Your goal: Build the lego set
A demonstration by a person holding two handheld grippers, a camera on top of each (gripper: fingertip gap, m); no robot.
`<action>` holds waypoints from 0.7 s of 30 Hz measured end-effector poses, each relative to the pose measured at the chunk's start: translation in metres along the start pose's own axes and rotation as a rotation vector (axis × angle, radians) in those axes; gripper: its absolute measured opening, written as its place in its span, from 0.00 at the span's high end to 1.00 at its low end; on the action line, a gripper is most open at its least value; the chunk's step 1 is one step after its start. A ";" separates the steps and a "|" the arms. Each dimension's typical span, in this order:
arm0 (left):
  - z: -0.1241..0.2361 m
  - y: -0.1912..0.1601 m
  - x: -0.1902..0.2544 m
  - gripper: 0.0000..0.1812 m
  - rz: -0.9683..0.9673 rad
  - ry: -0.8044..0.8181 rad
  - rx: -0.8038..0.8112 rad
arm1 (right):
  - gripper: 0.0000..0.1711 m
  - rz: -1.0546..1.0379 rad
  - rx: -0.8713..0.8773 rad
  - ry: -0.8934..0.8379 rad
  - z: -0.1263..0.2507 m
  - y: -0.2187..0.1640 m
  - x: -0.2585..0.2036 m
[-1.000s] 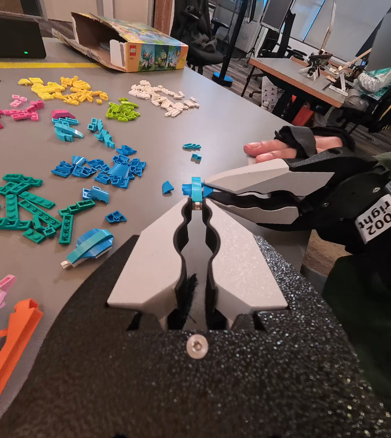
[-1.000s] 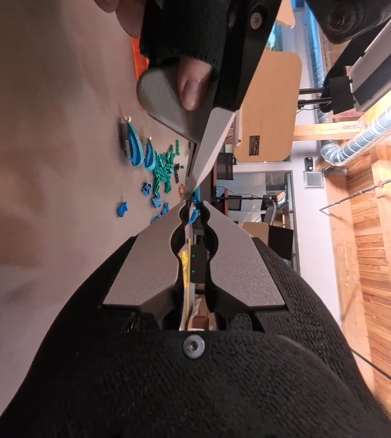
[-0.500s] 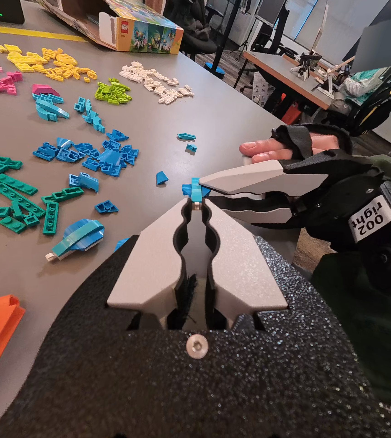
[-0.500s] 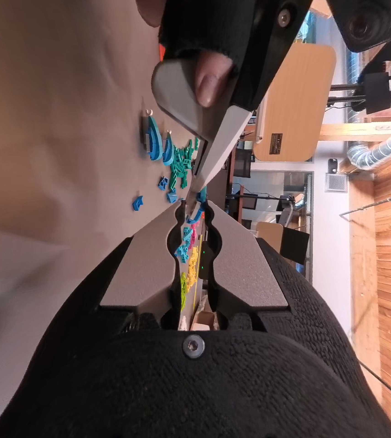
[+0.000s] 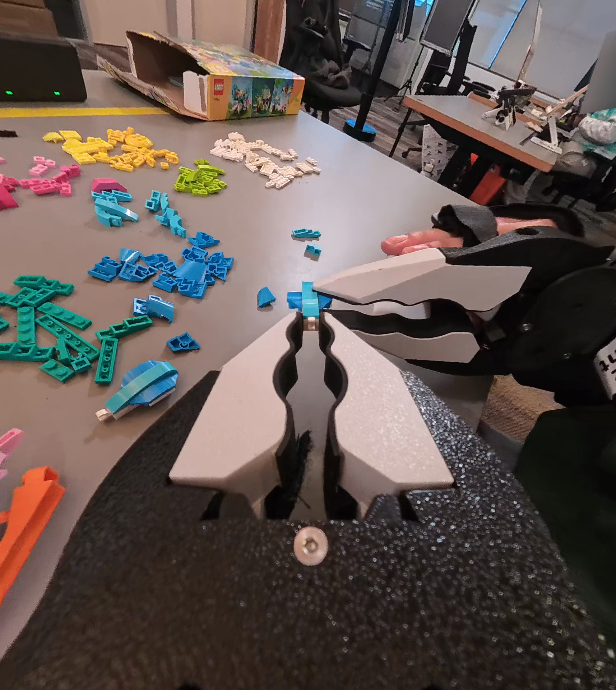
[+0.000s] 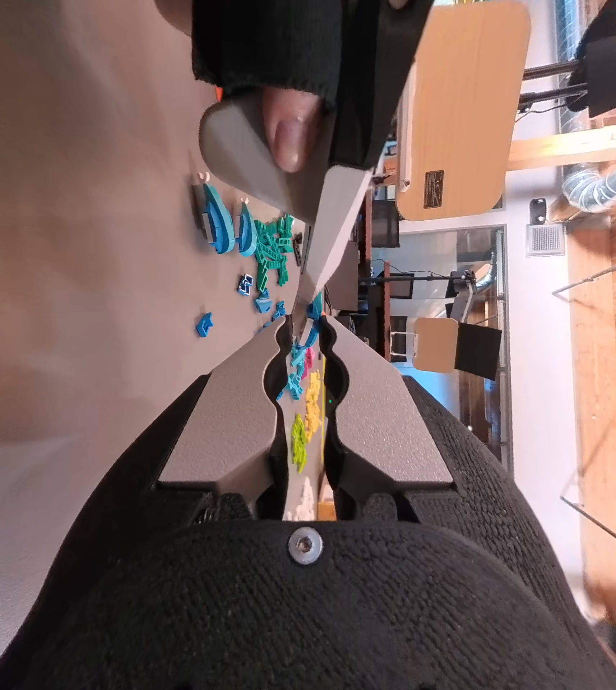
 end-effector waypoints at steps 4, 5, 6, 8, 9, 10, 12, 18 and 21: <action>0.001 0.003 -0.001 0.97 0.006 -0.002 0.030 | 0.92 -0.083 0.032 -0.007 -0.001 0.001 0.003; 0.001 0.003 -0.001 0.97 0.004 -0.003 0.030 | 0.92 -0.098 0.042 -0.008 -0.001 0.000 0.003; 0.001 0.002 -0.001 0.97 0.001 -0.003 0.026 | 0.92 -0.114 0.046 -0.002 -0.001 -0.001 0.003; 0.000 0.001 -0.001 0.97 0.005 -0.004 0.023 | 0.89 -0.159 0.050 0.012 -0.001 -0.002 0.003; -0.001 0.000 -0.001 0.97 0.010 -0.007 0.021 | 0.88 -0.171 0.051 0.016 -0.001 -0.003 0.003; -0.001 0.000 -0.001 0.97 0.018 -0.012 0.022 | 0.88 -0.171 0.052 0.016 -0.001 -0.003 0.003; -0.002 -0.002 -0.001 0.97 0.028 -0.018 0.018 | 0.87 -0.157 0.052 0.008 -0.001 -0.004 0.003; 0.000 -0.002 -0.007 0.97 0.041 -0.007 0.019 | 0.90 -0.058 0.112 -0.064 0.006 0.002 0.008; 0.000 -0.002 -0.007 0.97 0.052 -0.016 0.020 | 0.89 -0.004 0.114 -0.068 0.006 0.004 0.005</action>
Point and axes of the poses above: each gripper's, where its closed fingertips meet, z back along the fingers, y out of its top, x = y × z across the jaws, the point moved 1 cm from there along z, back along the fingers, and after that the axes turned 4 degrees about -x, right-handed, at the moved point
